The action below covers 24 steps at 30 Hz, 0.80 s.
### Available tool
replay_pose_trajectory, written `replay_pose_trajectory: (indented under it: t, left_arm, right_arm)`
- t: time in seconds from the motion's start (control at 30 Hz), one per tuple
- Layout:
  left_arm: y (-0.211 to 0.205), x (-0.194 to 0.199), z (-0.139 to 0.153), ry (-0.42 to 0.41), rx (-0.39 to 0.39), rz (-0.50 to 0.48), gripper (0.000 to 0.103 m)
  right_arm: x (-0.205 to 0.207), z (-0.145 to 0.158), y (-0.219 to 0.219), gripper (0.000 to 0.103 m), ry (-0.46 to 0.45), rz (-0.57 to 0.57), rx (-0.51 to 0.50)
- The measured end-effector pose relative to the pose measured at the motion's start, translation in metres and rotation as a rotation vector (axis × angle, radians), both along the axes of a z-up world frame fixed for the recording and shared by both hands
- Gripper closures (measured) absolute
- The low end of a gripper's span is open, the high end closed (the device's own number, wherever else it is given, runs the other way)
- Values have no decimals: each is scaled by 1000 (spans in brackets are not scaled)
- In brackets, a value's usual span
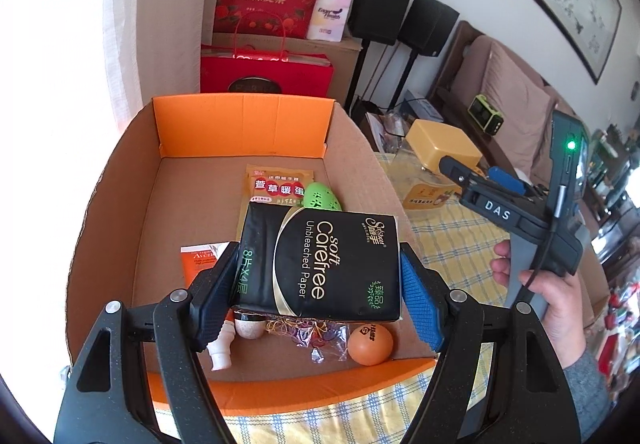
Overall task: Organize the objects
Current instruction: 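Carry the tissue pack toward the box with the left tool while the right tool grasps the yellow-lidded jar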
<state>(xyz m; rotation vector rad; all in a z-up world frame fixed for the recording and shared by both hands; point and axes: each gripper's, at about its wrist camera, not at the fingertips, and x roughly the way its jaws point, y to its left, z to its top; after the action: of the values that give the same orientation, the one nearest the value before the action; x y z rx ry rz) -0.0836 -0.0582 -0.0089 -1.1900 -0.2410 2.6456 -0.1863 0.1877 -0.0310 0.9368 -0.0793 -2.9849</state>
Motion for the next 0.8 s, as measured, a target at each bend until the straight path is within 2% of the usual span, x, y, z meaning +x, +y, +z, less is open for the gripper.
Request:
replay_pose_trajectory:
  t: [0.6, 0.67, 0.73, 0.8]
  left_arm:
    - [-8, -17, -10, -21, 9, 11, 30]
    - [-12, -19, -11, -25, 5, 18, 30]
    - [-17, -22, -13, -29, 1, 27, 30]
    - [-22, -24, -13, -29, -5, 36, 30]
  right_arm:
    - [-40, -12, -7, 0, -13, -44, 10]
    - [-40, -12, -6, 2, -7, -33, -6]
    - [-39, -11, -4, 11, 0, -22, -18]
    - [-40, -10, -4, 12, -11, -34, -1]
